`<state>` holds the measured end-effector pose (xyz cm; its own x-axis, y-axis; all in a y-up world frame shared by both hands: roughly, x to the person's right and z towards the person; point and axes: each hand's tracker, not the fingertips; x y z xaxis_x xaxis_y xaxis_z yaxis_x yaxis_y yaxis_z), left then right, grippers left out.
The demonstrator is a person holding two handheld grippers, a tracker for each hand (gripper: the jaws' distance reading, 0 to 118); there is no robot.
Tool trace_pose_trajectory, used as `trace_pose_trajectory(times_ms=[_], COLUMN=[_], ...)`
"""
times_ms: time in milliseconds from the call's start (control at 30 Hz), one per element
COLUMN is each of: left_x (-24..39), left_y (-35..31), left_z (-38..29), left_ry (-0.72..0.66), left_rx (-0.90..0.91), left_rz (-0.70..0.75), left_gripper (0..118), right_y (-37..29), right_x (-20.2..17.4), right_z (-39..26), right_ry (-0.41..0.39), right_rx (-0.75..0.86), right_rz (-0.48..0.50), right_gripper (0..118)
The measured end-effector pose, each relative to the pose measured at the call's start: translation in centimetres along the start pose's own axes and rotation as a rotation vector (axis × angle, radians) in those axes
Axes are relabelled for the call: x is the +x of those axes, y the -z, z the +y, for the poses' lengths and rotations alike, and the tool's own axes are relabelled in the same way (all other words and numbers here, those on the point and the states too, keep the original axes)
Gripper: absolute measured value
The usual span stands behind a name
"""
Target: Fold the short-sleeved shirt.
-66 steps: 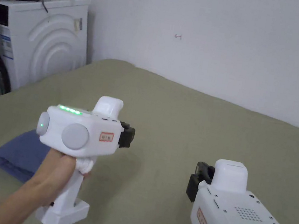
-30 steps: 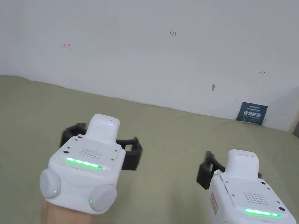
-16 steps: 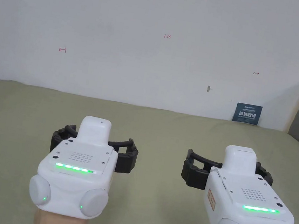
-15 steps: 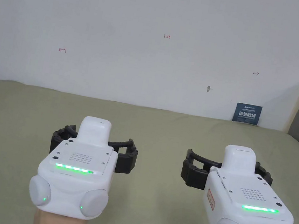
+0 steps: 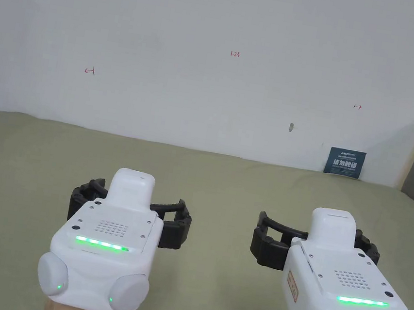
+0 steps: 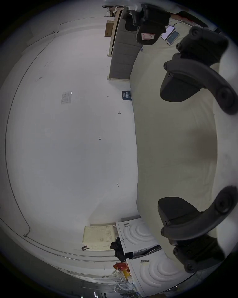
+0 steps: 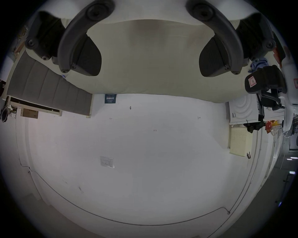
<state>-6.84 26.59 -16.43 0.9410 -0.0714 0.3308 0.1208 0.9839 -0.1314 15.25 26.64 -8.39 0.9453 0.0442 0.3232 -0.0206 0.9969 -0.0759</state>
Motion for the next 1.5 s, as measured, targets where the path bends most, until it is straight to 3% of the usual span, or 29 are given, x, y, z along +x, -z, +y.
trace_pose_trajectory(times_ms=[267, 533, 667, 767, 867, 1133, 1500], left_x=[0.1, -0.1, -0.3, -0.5, -0.6, -0.9, -0.9], left_y=[-0.2, -0.5, -0.6, -0.5, -0.4, -0.4, -0.4], left_z=[0.3, 0.9, 1.0, 0.9, 0.9, 0.9, 1.0], left_ry=[-0.002, -0.001, -0.003, -0.013, -0.019, -0.022, -0.028], left_rx=[0.006, 0.004, -0.008, -0.017, -0.024, -0.04, -0.054], left_rz=[-0.004, -0.006, -0.019, -0.019, -0.016, -0.021, -0.025], left_gripper=[118, 118, 118, 118, 118, 118, 118], right_y=[0.2, 0.6, 1.1, 1.0, 0.7, 0.5, 0.5], right_x=[-0.2, 0.6, -0.5, -0.1, 0.0, -1.2, -1.2], right_z=[0.0, 1.3, 1.9, 1.5, 1.5, 0.7, 0.8], right_ry=[-0.011, 0.048, -0.029, 0.021, 0.025, -0.088, -0.069], right_rx=[0.001, -0.097, -0.217, -0.156, -0.132, -0.073, -0.097], right_rz=[0.012, 0.054, -0.081, 0.019, 0.026, -0.052, -0.036], right_gripper=[118, 118, 118, 118, 118, 118, 118])
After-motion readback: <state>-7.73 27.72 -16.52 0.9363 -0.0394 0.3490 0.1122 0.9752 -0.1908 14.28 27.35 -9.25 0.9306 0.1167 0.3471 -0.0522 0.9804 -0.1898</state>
